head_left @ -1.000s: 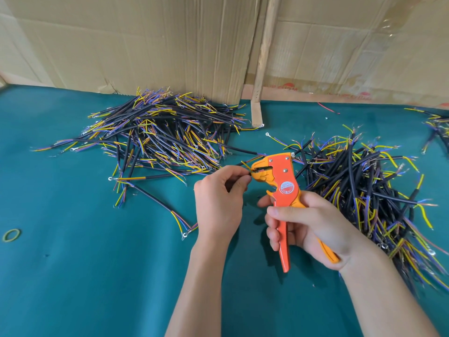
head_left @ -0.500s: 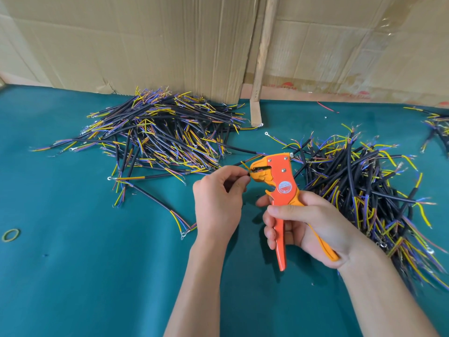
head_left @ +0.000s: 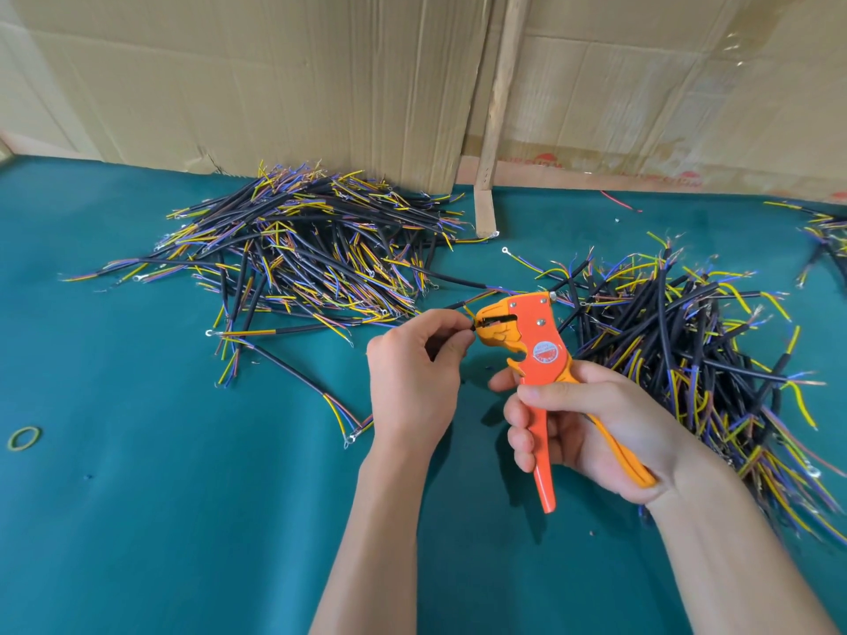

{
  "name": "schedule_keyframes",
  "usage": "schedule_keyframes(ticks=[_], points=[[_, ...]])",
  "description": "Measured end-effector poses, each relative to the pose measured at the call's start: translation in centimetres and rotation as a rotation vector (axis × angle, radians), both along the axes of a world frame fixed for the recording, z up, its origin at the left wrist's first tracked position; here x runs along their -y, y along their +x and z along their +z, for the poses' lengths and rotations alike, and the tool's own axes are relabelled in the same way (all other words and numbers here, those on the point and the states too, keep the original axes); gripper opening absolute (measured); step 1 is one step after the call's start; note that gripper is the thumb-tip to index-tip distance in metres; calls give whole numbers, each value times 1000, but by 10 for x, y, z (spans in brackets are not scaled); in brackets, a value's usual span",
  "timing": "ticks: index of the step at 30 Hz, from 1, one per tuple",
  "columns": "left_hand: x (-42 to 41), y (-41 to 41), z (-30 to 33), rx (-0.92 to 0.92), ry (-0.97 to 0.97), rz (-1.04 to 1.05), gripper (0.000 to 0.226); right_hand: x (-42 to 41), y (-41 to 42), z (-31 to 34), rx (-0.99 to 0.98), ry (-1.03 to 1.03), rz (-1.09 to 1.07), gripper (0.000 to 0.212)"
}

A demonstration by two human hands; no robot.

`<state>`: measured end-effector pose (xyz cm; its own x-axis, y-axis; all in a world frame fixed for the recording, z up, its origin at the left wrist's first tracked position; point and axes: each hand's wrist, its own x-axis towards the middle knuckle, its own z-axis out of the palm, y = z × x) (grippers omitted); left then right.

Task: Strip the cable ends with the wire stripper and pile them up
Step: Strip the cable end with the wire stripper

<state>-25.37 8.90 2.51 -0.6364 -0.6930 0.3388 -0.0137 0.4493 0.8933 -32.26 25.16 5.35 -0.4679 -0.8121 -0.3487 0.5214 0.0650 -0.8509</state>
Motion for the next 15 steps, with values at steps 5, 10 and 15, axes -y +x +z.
schedule_keyframes(ticks=[5,10,15], points=[[1,0,-1,-6,-11,-10,16,0,0,0,-6,3,1,30],[0,0,-1,-16,0,-10,16,1,0,-1,24,3,-2,29],[2,1,-2,-13,10,-16,17,2,-1,-3,56,-16,16,33]])
